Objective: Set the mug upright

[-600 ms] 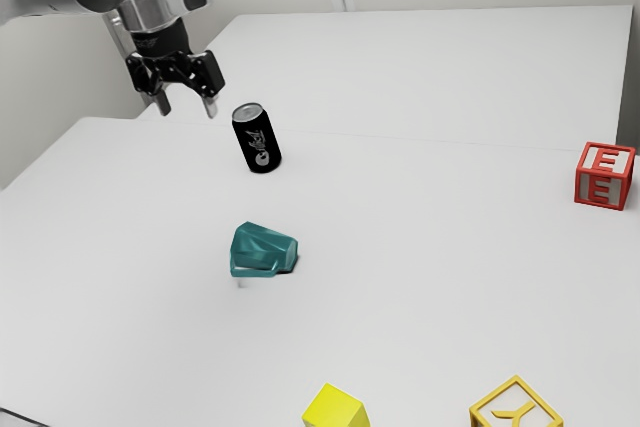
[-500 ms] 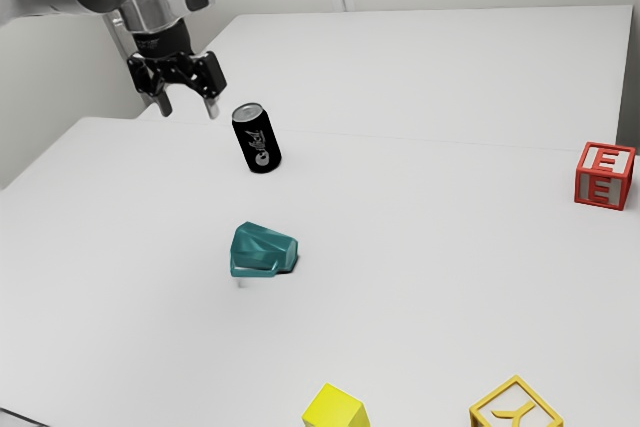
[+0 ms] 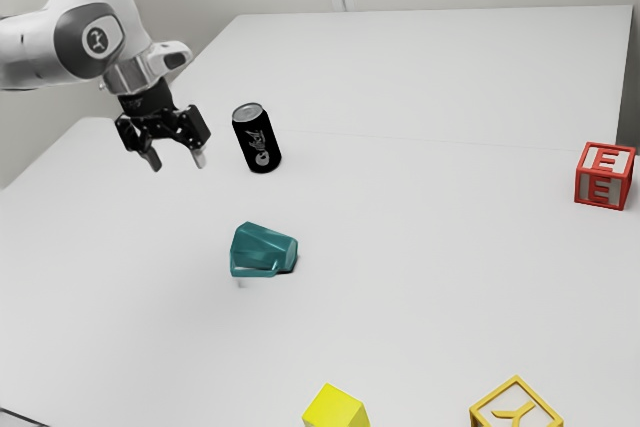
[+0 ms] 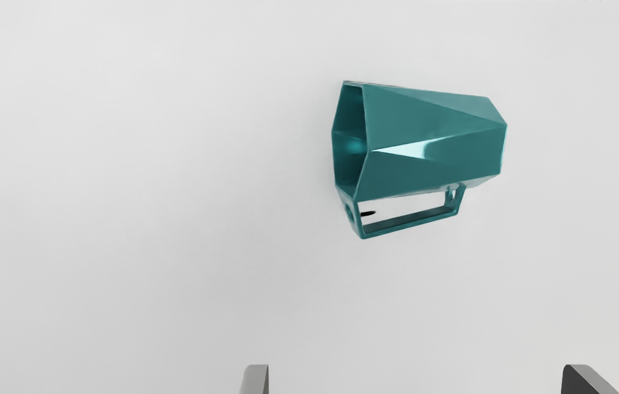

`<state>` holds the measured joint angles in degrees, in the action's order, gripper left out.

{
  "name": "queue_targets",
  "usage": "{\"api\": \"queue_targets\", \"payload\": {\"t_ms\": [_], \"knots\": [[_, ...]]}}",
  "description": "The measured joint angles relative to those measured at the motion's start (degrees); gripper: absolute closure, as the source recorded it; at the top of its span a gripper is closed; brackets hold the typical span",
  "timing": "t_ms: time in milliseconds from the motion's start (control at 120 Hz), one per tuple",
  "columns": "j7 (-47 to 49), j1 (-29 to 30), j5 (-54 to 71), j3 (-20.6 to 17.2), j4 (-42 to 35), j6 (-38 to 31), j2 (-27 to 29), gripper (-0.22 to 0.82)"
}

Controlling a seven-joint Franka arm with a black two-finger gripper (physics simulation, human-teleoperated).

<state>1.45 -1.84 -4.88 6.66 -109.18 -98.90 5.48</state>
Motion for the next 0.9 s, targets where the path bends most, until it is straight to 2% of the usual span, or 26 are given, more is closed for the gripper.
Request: {"api": "queue_targets", "payload": {"t_ms": [233, 492, 900], "knots": [[-6.8, 0.5, -10.0, 3.3, -8.4, -11.0, 0.0, 0.02], [-18.1, 1.1, -22.6, 6.7, -16.0, -18.8, -0.4, 0.02], [-37.8, 3.0, -42.1, 7.4, -20.7, -23.5, -5.7, 0.02]]}}
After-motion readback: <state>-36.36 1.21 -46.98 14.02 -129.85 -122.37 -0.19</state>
